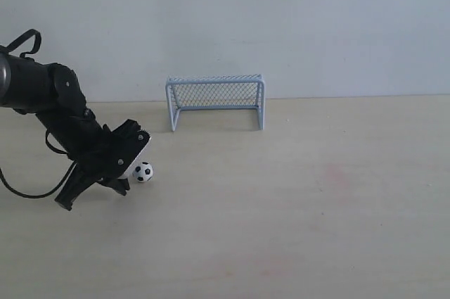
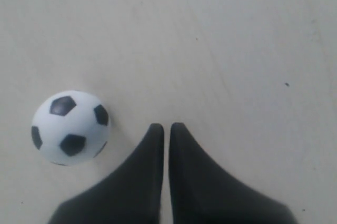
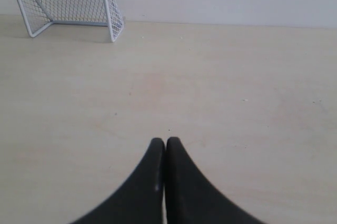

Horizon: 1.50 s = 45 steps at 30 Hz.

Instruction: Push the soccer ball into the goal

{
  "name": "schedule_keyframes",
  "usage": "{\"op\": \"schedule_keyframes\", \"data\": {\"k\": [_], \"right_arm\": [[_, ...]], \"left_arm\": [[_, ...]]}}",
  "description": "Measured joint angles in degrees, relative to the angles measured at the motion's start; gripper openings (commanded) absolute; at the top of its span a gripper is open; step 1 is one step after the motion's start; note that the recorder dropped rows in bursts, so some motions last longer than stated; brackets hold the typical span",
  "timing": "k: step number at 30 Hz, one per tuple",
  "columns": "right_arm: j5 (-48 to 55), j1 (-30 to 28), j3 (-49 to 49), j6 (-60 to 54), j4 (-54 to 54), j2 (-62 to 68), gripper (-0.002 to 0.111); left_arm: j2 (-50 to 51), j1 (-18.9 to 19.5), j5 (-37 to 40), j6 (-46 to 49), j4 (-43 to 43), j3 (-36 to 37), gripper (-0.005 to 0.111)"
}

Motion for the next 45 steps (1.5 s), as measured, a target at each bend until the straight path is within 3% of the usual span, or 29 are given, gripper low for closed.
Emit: {"op": "schedule_keyframes", "data": {"k": [6,9,12,14,18,22,30,37,45], "right_arm": [[0.0,0.0,0.0,0.0,0.0,0.0,0.000],[0.0,0.0,0.0,0.0,0.0,0.0,0.000],[0.0,0.0,0.0,0.0,0.0,0.0,0.000],[0.0,0.0,0.0,0.0,0.0,0.0,0.000],[0.0,0.0,0.0,0.0,0.0,0.0,0.000],[0.0,0.0,0.0,0.0,0.0,0.0,0.000],[0.0,0.0,0.0,0.0,0.0,0.0,0.000],[0.0,0.0,0.0,0.0,0.0,0.0,0.000],[0.0,0.0,0.0,0.0,0.0,0.0,0.000]], "left_arm": [[0.0,-0.1,-0.8,0.0,0.4,0.0,0.004],[1.2,-0.8,-5.1,2.1,-3.1,-1.2,0.004],[2.8,-3.7,-20.5,1.2,-5.5,-5.4,0.004],[0.2,-6.7,-31.1,-5.4,-6.2,-7.6,0.004],[-10.2,-10.4,-35.9,-13.0,-7.4,-10.3,0.004],[-18.2,-8.4,-28.5,-19.1,-8.1,-10.9,0.004],[-21.5,-3.1,-7.6,-31.7,-8.2,-8.6,0.004],[-28.9,-2.5,3.8,-46.9,-11.0,-4.5,0.004],[-37.9,-2.5,13.1,-48.8,-21.8,2.6,0.004]]}}
